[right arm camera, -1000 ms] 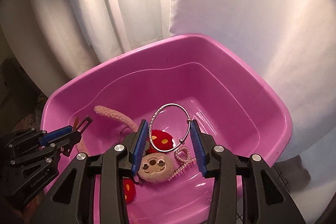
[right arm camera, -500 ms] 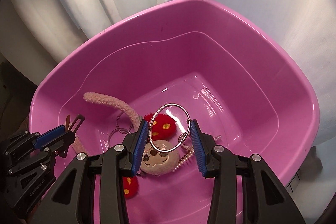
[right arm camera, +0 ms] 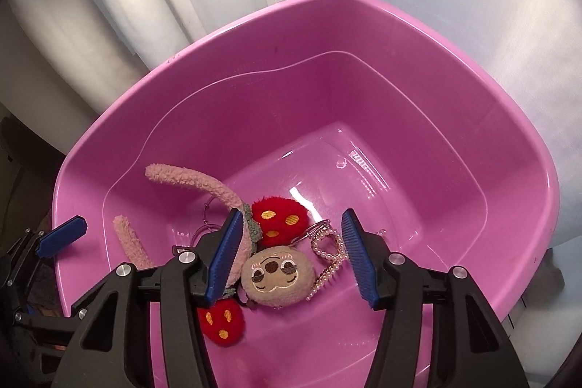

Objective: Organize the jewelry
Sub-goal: 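Open both tools to drop the hair pin and bangle into the tub, then withdraw both open tools from the tub and turn toward the table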

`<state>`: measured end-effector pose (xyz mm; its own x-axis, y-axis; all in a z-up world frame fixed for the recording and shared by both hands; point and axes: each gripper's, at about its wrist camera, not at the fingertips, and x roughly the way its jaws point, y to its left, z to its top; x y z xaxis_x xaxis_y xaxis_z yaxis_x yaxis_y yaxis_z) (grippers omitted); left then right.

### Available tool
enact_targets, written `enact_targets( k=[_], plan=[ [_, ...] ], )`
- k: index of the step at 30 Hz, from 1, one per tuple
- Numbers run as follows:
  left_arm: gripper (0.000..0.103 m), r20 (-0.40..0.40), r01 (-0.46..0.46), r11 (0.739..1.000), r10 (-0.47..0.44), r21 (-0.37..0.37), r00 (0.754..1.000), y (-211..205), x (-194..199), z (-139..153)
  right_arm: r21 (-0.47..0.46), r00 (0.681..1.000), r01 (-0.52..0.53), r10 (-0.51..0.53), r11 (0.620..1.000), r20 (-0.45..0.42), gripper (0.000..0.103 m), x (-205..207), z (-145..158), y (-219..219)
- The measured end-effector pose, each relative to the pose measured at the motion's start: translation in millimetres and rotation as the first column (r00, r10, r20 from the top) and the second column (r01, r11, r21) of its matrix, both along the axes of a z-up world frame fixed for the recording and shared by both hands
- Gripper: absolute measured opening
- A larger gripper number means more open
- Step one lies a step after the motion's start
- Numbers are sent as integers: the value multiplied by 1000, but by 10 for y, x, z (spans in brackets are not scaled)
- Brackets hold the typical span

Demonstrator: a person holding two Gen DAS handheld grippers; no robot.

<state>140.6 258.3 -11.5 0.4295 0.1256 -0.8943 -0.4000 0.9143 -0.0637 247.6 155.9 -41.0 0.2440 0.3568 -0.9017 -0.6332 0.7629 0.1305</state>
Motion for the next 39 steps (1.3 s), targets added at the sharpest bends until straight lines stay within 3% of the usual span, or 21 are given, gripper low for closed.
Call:
enact_targets(
  k=[19,39],
  plan=[
    [88,-7,-37,999,37,-6,999,48,-48,67,17,1000,12,-12,1000,4,60,29,115,-72],
    [95,77,-78,997,79,-4,994,100,-220,311,57,999,14,-16,998,30,72,-62,383,-210]
  ],
)
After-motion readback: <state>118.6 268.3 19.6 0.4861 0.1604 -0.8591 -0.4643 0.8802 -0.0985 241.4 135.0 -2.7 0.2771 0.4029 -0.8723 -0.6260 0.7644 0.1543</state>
